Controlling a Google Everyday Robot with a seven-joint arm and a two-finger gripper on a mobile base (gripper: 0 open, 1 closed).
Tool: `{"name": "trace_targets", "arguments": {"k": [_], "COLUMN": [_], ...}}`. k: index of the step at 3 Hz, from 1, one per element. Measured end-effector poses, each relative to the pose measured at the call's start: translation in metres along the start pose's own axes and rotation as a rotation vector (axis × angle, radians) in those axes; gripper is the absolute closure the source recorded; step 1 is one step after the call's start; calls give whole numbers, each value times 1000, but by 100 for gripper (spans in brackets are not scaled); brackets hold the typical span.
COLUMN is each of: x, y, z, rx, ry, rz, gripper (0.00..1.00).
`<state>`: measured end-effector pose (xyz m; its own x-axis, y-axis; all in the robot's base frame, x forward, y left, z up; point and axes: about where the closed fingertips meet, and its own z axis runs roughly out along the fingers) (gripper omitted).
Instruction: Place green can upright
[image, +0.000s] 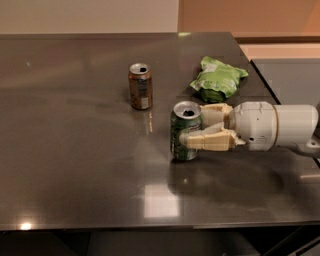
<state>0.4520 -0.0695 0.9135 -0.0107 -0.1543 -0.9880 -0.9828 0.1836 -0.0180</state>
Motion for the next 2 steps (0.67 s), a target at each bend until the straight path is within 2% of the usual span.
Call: {"name": "trace_targets", "arguments": {"k": [1, 2], "x": [5, 10], "y": [3, 6], "z": [-6, -10], "rx": [-4, 0], "ry": [-30, -35], "rz": [10, 15], "gripper": [100, 82]}}
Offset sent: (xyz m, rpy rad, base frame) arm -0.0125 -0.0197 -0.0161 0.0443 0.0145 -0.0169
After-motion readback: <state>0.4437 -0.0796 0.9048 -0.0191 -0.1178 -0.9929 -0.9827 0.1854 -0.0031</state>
